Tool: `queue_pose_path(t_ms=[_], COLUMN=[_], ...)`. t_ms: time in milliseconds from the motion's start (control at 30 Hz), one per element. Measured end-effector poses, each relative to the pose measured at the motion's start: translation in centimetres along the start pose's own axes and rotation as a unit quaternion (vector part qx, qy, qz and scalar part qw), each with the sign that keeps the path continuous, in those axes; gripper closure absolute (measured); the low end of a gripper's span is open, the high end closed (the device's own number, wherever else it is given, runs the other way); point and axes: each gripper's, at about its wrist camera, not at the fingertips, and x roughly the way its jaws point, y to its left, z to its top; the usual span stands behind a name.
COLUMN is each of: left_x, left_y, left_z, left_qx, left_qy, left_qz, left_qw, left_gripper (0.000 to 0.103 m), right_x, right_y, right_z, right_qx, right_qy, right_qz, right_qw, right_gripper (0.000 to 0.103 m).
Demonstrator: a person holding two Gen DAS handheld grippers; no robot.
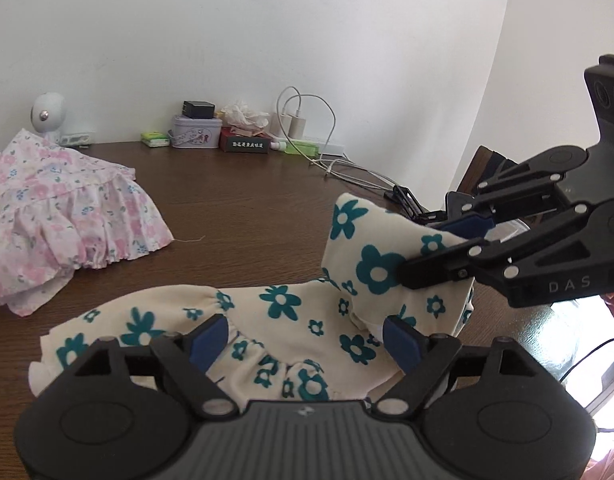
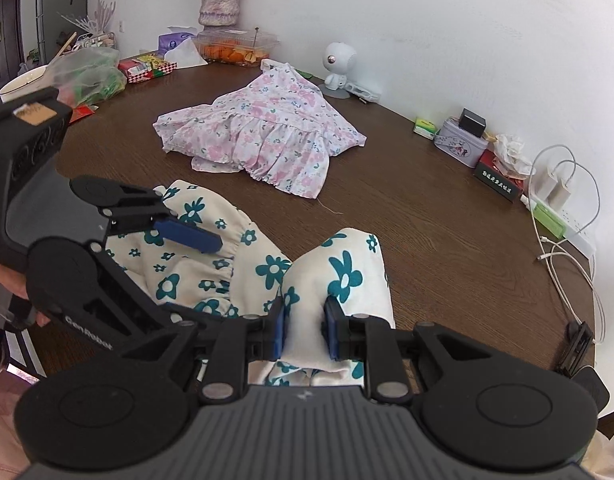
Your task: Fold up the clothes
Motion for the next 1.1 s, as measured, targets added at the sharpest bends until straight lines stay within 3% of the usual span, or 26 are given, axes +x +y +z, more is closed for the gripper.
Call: queue_pose_path(t_ms=[200, 333, 467, 667, 900, 1100], left_x=[-0.7, 1.7, 3.8, 4.9, 2.6, -1.0], left_y=[0.9, -0.4, -1.7, -2.6, -0.9, 1.4], left_z=[0.1, -0.3, -0.4, -1.1, -1.6, -0.4], left_qx=[-0.003, 0.001, 0.016, 0.043, 0.036, 0.007], left_qy=[0.004, 0.039, 0.041, 0.046, 0.043, 0.016], left_qz=[-0.025, -0.054, -0.078, -0.071, -0.062, -0.042], left_qw=[0.9997, 0.9978, 0.9960, 0.9955, 0.9965, 0.9990], left_gripper=[0.023, 0.062, 0.073, 0.073, 0.046, 0.043], right_x=[1.2, 1.2, 1.2, 1.9, 2.4, 2.7], right_y=[2.1, 2.5, 2.6, 2.7, 2.5, 2.7], right_z=[0.0, 0.1, -0.1, -0.4, -0.7, -1.4], right_qx=[-0.037, -0.045, -0.051, -0.050, -0.026, -0.008], right_qy=[0.004, 0.003, 0.008, 0.012, -0.006, -0.023], right_qz=[-0.011, -0.018, -0.028, -0.016, 0.002, 0.015], right_qw=[0.999, 0.999, 0.998, 0.999, 1.000, 1.000], right_gripper=[0.084, 0.084, 0.083, 0.082, 0.080, 0.077])
